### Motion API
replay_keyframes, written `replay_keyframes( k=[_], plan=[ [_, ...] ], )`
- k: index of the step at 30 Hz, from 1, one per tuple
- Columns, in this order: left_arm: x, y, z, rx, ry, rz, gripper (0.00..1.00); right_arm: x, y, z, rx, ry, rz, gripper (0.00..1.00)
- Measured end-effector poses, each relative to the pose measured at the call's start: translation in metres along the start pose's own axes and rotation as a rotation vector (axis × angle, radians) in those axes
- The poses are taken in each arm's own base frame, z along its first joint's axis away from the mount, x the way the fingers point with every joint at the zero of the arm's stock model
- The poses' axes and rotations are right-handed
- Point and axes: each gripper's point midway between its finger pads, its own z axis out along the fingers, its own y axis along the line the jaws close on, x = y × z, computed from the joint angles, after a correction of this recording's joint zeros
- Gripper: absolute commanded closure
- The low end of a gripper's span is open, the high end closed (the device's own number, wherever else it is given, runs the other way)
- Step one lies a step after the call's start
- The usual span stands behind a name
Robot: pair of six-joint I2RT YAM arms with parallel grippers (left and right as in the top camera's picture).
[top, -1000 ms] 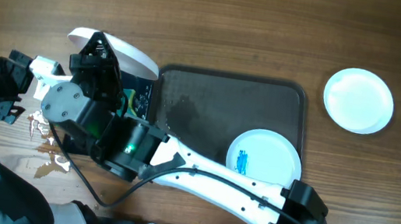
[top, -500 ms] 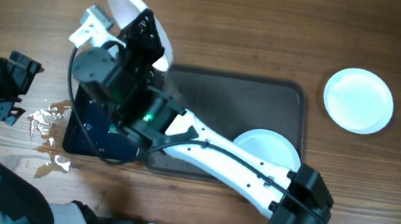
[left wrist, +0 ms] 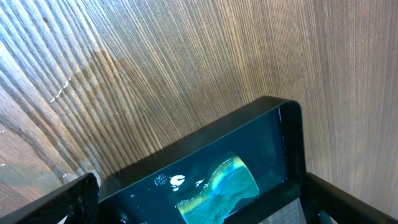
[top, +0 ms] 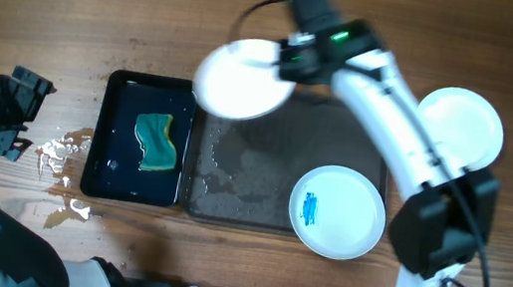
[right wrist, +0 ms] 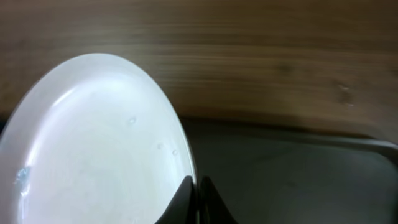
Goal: Clean dirty plates on tray and stack at the side
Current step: 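Lift the plate with the right gripper and set it on the right-side stack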
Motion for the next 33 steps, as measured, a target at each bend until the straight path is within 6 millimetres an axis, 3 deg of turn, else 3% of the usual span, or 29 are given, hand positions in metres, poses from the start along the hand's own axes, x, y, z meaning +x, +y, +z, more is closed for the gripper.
replay_keyframes(
  k=[3, 6, 9, 12, 15, 16, 17, 18, 19, 21, 27, 30, 32, 33],
  plan=[
    [0.000, 0.000, 0.000, -0.001, 0.001, 0.000, 0.00, -0.009, -0.113, -0.008, 0.094, 0.068, 0.237, 0.96],
    [0.000, 0.003, 0.008, -0.015, 0.022, -0.008, 0.00, -0.001, -0.214, -0.024, 0.173, 0.105, 0.430, 0.96],
    [0.003, 0.005, 0.021, -0.037, 0.060, -0.010, 0.00, 0.032, -0.302, -0.033, 0.242, 0.145, 0.609, 0.96],
    [0.007, 0.001, 0.027, -0.044, 0.078, 0.009, 0.00, 0.076, -0.364, -0.032, 0.284, 0.185, 0.772, 0.96],
    [0.013, -0.006, 0.031, -0.042, 0.088, 0.038, 0.00, 0.118, -0.414, -0.038, 0.315, 0.198, 0.932, 0.96],
    [0.014, -0.008, 0.031, -0.042, 0.090, 0.042, 0.00, 0.120, -0.419, -0.037, 0.309, 0.185, 0.949, 0.95],
    [0.015, -0.009, 0.032, -0.042, 0.091, 0.046, 0.00, 0.125, -0.421, -0.032, 0.284, 0.178, 0.970, 0.83],
    [0.016, -0.010, 0.032, -0.042, 0.094, 0.051, 0.00, 0.129, -0.421, -0.029, 0.270, 0.182, 0.980, 0.82],
    [0.017, -0.010, 0.032, -0.042, 0.095, 0.053, 0.00, 0.131, -0.419, -0.025, 0.250, 0.184, 0.980, 0.82],
    [0.018, -0.011, 0.033, -0.042, 0.096, 0.056, 0.00, 0.123, -0.410, -0.018, 0.197, 0.173, 0.957, 0.69],
    [0.018, -0.011, 0.033, -0.042, 0.096, 0.056, 0.00, 0.096, -0.367, -0.001, 0.123, 0.173, 0.813, 0.69],
    [0.018, -0.011, 0.033, -0.042, 0.096, 0.058, 0.00, 0.078, -0.332, -0.001, 0.047, 0.159, 0.703, 0.67],
    [0.021, -0.014, 0.034, -0.041, 0.099, 0.070, 0.00, 0.064, -0.297, -0.018, 0.015, 0.132, 0.587, 0.66],
    [0.023, -0.017, 0.034, -0.039, 0.100, 0.081, 0.00, 0.060, -0.270, -0.033, -0.002, 0.125, 0.512, 0.66]
  ],
)
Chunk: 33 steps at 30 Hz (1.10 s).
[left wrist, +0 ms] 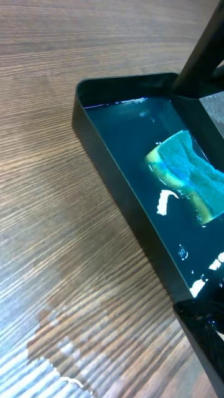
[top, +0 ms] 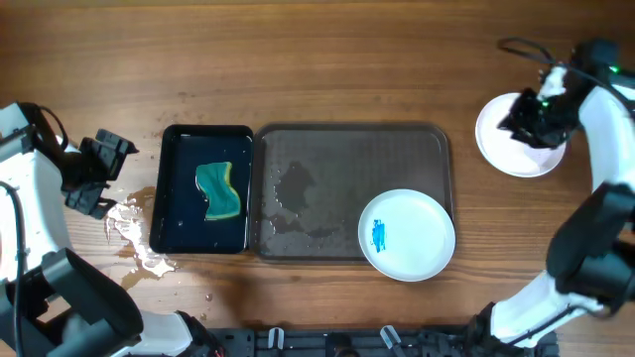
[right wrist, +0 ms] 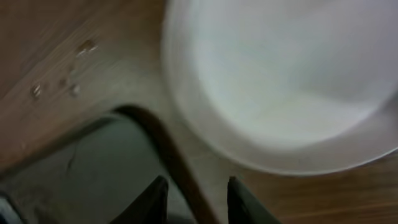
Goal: Clean dirty plates on tray and stack at the side
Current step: 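Lift the plate with the right gripper and set it on the right-side stack, then grip the rim of the remaining blue-smeared plate with the right gripper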
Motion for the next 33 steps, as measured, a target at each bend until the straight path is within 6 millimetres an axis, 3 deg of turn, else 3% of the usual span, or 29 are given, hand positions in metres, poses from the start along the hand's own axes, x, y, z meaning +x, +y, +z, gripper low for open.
replay_keyframes(
  k=[3, 6, 10, 13, 14, 16, 18, 20, 22, 24, 28, 29, 30, 33],
  plan=[
    [0.005, -0.009, 0.003, 0.005, 0.002, 0.034, 0.00, 0.051, 0.052, -0.035, 0.009, 0.046, -0.140, 0.64],
    [0.011, -0.016, 0.005, 0.007, 0.009, 0.062, 0.00, 0.088, 0.066, -0.034, 0.057, 0.133, -0.172, 0.68],
    [0.016, -0.021, 0.007, -0.001, 0.011, 0.089, 0.00, 0.146, 0.043, -0.004, 0.146, 0.279, -0.100, 0.67],
    [0.016, -0.026, 0.008, 0.000, 0.000, 0.109, 0.00, 0.187, 0.025, -0.006, 0.175, 0.295, -0.035, 0.58],
    [0.017, -0.027, 0.009, 0.000, 0.000, 0.112, 0.00, 0.196, 0.020, -0.009, 0.175, 0.290, -0.030, 0.61],
    [0.018, -0.029, 0.009, 0.002, 0.000, 0.119, 0.00, 0.219, 0.008, -0.016, 0.182, 0.286, 0.000, 0.79],
    [0.018, -0.029, 0.009, 0.003, -0.001, 0.121, 0.00, 0.234, -0.002, -0.012, 0.197, 0.298, 0.034, 0.80],
    [0.018, -0.029, 0.009, 0.000, -0.002, 0.122, 0.00, 0.263, -0.024, 0.001, 0.241, 0.361, 0.075, 0.76],
    [0.018, -0.029, 0.009, 0.001, -0.002, 0.122, 0.00, 0.272, -0.027, 0.018, 0.218, 0.371, 0.108, 0.67],
    [0.018, -0.029, 0.009, 0.001, -0.003, 0.123, 0.00, 0.287, -0.034, 0.035, 0.208, 0.398, 0.154, 0.67],
    [0.018, -0.029, 0.009, 0.001, -0.003, 0.123, 0.00, 0.281, -0.030, 0.052, 0.163, 0.350, 0.197, 0.62],
    [0.018, -0.029, 0.009, 0.001, -0.003, 0.123, 0.00, 0.275, -0.027, 0.054, 0.146, 0.324, 0.203, 0.73],
    [0.018, -0.029, 0.009, 0.001, -0.003, 0.123, 0.00, 0.270, -0.024, 0.056, 0.133, 0.305, 0.205, 0.96],
    [0.018, -0.029, 0.009, 0.001, -0.002, 0.122, 0.00, 0.250, -0.012, 0.066, 0.069, 0.232, 0.186, 0.96]
  ],
)
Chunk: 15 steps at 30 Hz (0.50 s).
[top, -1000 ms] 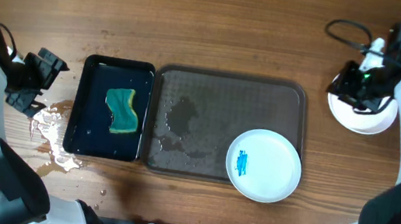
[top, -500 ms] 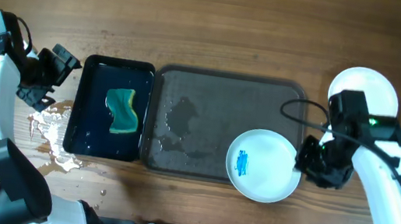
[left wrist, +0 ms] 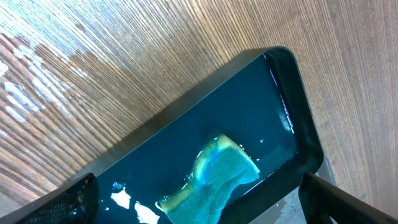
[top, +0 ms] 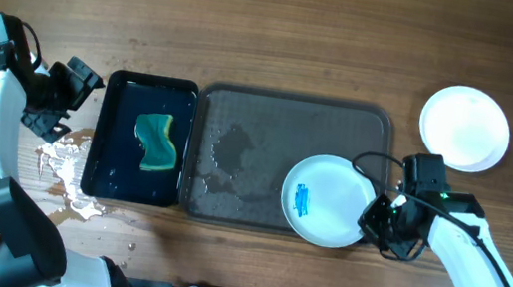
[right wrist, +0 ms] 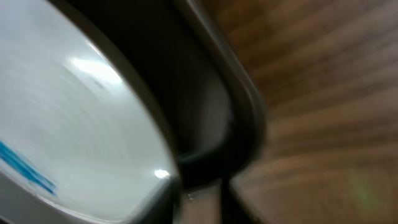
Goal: Clean dirty plates on tray and stack at the side
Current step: 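Grip the rim of the remaining blue-smeared plate with the right gripper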
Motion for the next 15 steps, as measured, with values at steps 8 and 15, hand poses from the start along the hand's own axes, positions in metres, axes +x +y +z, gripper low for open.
replay_keyframes(
  k=[8, 15],
  plan=[
    [0.008, -0.008, 0.002, 0.013, 0.021, 0.058, 0.10, -0.052, 0.048, 0.000, -0.179, -0.193, -0.139, 0.95],
    [0.096, -0.065, 0.030, -0.016, 0.171, 0.425, 0.30, -0.068, 0.081, 0.028, -0.303, -0.137, -0.216, 0.96]
  ],
)
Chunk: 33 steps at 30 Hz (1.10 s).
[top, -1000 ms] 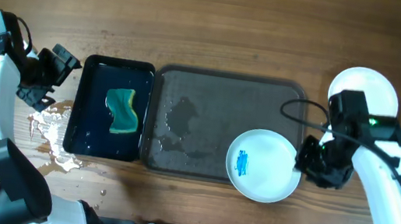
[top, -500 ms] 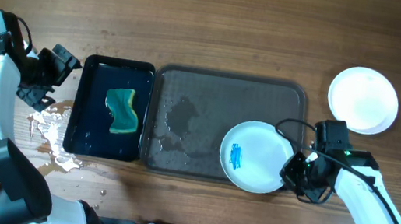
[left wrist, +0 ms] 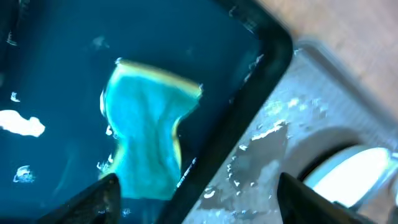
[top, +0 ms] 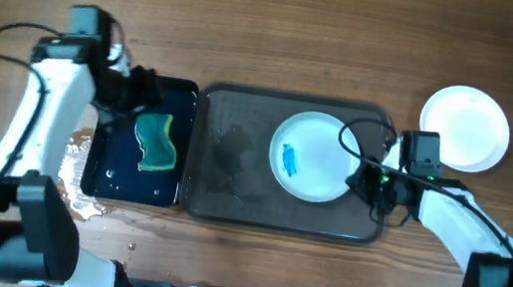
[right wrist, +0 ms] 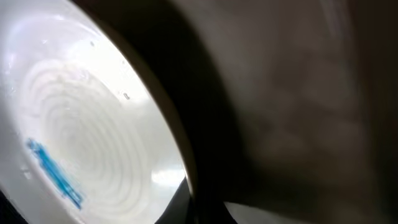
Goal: Clean dirty plates on tray and stack at the side
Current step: 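Grip the rim of the remaining blue-smeared plate with the right gripper, then grasp the sponge with the left gripper and move it over the plate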
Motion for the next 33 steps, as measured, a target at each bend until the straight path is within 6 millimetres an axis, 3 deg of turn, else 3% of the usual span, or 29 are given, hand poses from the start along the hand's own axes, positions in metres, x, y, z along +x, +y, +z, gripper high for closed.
replay_keyframes(
  k=[5, 7, 13, 19, 21, 22, 25, 27, 28, 33],
  plan=[
    [0.020, 0.013, 0.028, -0.176, 0.080, -0.090, 0.29, 0.001, 0.012, 0.008, -0.074, 0.047, -0.029, 0.96],
    [0.020, 0.019, 0.035, -0.207, 0.091, -0.123, 0.30, 0.002, 0.013, 0.009, -0.077, 0.050, -0.034, 0.96],
    [0.015, 0.035, 0.043, -0.298, 0.079, -0.142, 0.44, 0.002, 0.013, 0.009, -0.081, 0.053, -0.064, 0.96],
    [0.012, 0.041, 0.066, -0.321, 0.119, -0.094, 0.49, 0.001, 0.015, 0.008, -0.079, 0.062, -0.245, 0.96],
    [0.009, 0.040, 0.073, -0.309, 0.124, -0.071, 0.62, 0.000, 0.015, 0.008, -0.078, 0.065, -0.278, 0.96],
    [0.008, 0.038, 0.074, -0.299, 0.125, -0.061, 0.95, 0.000, 0.016, 0.008, -0.078, 0.066, -0.299, 0.96],
    [0.005, 0.033, 0.076, -0.268, 0.122, -0.020, 0.96, 0.000, 0.015, 0.008, -0.073, 0.070, -0.319, 0.96],
    [0.006, 0.032, 0.076, -0.260, 0.126, -0.012, 0.67, 0.001, 0.014, 0.007, -0.063, 0.079, -0.323, 0.96],
    [0.006, 0.031, 0.076, -0.256, 0.130, -0.003, 0.96, 0.001, 0.014, 0.007, -0.059, 0.082, -0.328, 0.96],
    [0.010, 0.023, 0.077, -0.207, 0.158, 0.055, 0.96, 0.004, 0.011, 0.005, -0.035, 0.107, -0.332, 0.96]
  ],
)
